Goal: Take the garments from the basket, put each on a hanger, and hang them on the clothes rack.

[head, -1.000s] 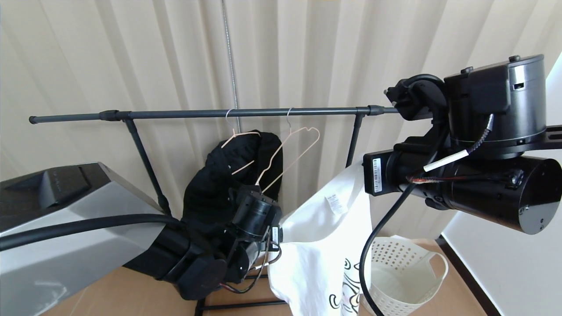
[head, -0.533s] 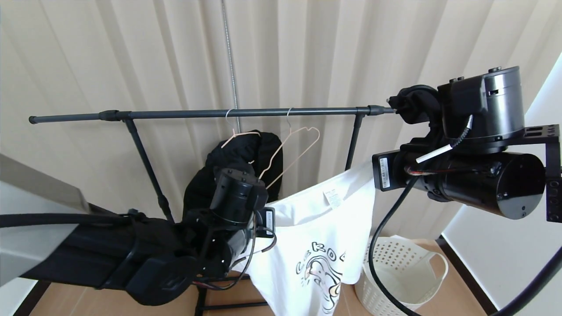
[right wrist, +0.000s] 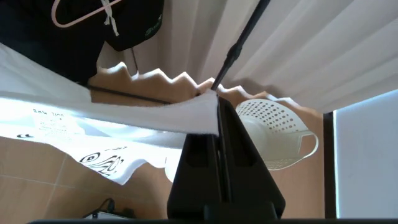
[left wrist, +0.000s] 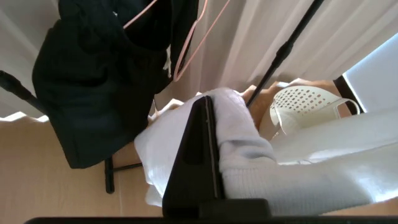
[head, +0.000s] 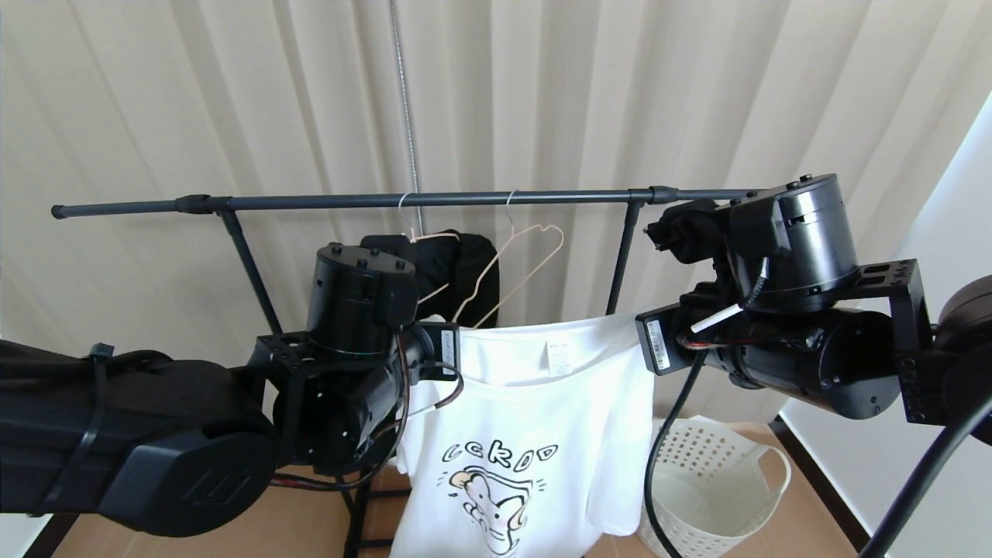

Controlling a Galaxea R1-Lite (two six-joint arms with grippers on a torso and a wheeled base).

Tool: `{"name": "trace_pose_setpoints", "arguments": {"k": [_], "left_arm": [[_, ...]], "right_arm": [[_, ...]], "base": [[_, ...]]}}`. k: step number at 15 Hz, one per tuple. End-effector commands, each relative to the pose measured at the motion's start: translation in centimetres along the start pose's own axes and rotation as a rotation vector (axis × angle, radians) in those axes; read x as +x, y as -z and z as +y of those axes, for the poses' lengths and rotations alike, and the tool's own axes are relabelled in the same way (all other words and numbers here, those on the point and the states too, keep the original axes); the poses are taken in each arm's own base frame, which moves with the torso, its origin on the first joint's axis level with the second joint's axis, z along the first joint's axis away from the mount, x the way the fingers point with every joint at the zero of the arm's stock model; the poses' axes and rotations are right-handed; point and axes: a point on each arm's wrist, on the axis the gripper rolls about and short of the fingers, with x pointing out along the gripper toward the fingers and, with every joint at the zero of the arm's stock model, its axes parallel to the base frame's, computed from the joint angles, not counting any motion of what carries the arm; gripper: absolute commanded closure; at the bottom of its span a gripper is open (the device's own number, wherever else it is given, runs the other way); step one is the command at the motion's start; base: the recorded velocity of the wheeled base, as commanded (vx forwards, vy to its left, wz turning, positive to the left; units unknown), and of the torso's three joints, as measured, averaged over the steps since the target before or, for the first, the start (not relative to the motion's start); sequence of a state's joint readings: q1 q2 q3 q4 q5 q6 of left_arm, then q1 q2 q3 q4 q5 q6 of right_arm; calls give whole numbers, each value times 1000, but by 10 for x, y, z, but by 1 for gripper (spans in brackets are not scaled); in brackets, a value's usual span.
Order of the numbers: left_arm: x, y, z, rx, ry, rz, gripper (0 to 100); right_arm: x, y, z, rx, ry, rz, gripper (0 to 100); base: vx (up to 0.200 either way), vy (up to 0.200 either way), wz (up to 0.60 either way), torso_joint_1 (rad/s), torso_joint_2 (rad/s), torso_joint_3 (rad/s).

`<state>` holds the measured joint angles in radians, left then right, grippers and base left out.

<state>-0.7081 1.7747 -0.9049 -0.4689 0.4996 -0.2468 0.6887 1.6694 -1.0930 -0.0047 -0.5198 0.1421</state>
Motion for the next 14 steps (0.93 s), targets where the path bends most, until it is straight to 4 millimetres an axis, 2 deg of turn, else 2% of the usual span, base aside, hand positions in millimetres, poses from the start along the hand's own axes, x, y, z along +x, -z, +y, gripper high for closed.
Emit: {"name": "trace_pose_setpoints", "arguments": {"k": [1, 4, 7, 9, 11, 12, 13, 14], "left_arm": [[-3, -4, 1, -2, 2, -14, 100], [-1, -13, -2, 17, 7, -43, 100], [12, -27, -5, 8, -2, -77, 100], [29, -40, -8, 7, 13, -110, 100], [33, -53, -14, -10, 91, -140, 100], [33, -57, -16, -12, 159, -142, 100], [33, -57, -16, -12, 159, -142, 100], [33, -59, -18, -8, 231, -139, 100]], "right_arm": [[0, -1, 0, 3, 0, -4, 100], [-6, 1, -2, -5, -5, -17, 100], [-38, 13, -5, -142, -69, -41, 100], [-68, 29, 11, -270, -220, -56, 100], [-88, 42, 36, -341, -340, -49, 100], [-92, 46, 49, -327, -381, -42, 100], [-92, 46, 49, -327, -381, -42, 100], [-93, 46, 72, -261, -429, -26, 100]], "base": [[0, 0, 0, 0, 0, 0], [0, 0, 0, 0, 0, 0], [0, 0, 0, 0, 0, 0], [0, 0, 0, 0, 0, 0], [0, 0, 0, 0, 0, 0], [0, 0, 0, 0, 0, 0], [0, 0, 0, 0, 0, 0], [0, 0, 0, 0, 0, 0]]}}
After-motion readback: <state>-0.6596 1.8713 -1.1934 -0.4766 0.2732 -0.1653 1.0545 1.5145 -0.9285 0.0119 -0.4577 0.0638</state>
